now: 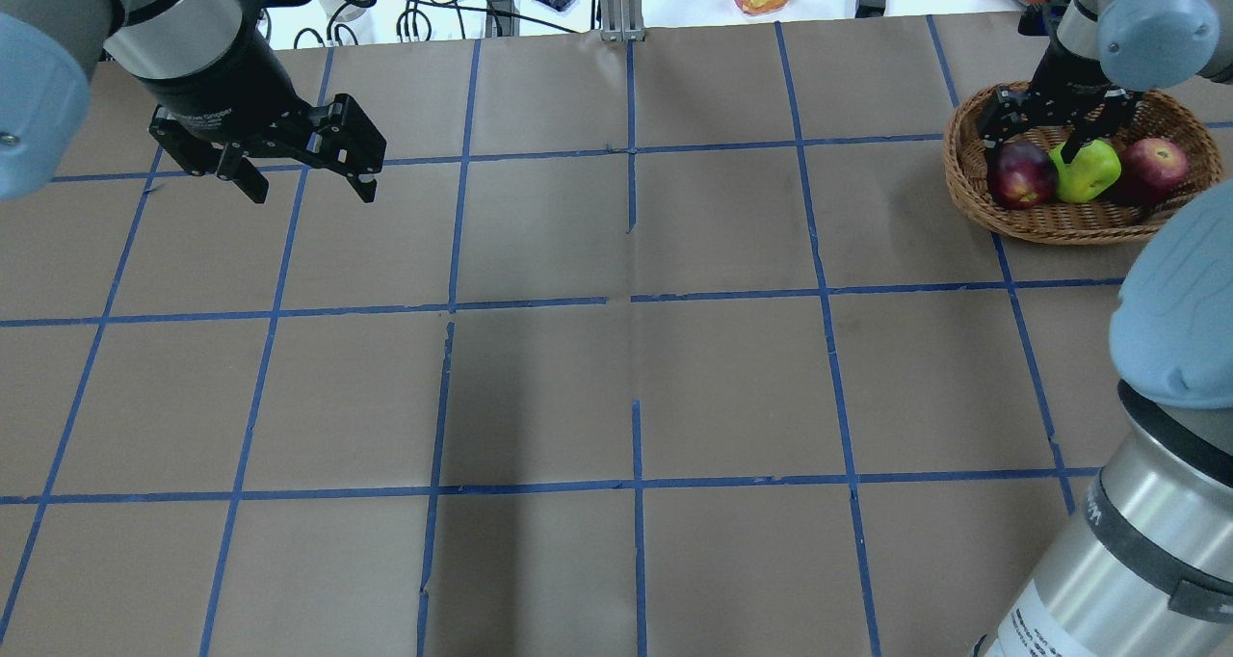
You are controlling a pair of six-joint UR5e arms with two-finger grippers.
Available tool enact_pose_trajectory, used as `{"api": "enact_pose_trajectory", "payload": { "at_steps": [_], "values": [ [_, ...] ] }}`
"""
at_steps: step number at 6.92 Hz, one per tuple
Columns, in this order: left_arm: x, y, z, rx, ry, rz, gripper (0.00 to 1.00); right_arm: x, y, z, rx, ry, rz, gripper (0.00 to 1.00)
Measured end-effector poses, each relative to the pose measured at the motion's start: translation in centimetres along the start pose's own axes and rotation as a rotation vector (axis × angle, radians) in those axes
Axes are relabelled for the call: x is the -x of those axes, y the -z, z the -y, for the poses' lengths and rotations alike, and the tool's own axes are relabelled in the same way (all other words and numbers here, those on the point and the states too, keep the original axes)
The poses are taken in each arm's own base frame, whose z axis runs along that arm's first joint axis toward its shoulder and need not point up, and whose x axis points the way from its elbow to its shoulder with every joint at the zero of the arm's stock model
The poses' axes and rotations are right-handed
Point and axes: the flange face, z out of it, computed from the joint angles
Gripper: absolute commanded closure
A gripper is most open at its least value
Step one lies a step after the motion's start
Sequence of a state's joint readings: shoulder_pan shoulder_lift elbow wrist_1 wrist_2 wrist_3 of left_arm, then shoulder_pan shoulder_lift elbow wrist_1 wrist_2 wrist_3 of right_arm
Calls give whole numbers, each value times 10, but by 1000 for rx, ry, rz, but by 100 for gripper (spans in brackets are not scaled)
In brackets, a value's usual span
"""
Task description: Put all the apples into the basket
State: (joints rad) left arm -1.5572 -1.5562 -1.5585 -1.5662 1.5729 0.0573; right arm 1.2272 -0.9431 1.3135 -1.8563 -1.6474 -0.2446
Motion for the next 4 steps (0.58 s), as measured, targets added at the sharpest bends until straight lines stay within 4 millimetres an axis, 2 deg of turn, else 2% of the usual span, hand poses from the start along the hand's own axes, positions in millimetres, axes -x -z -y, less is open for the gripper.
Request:
{"api": "enact_pose_trajectory", "payload": {
  "at_steps": [1,2,3,4],
  "values": [
    [0,0,0,0,1,0,0,0,12,-2,-14,-1,-4,0],
    [0,0,0,-1,3,0,0,5,41,-13,-25,0,1,0],
    [0,0,0,-1,6,-1,0,15,84,-36,-32,2,30,0],
    [0,1,0,-1,7,-1,0,32,134,-67,-52,10,61,0]
  ]
}}
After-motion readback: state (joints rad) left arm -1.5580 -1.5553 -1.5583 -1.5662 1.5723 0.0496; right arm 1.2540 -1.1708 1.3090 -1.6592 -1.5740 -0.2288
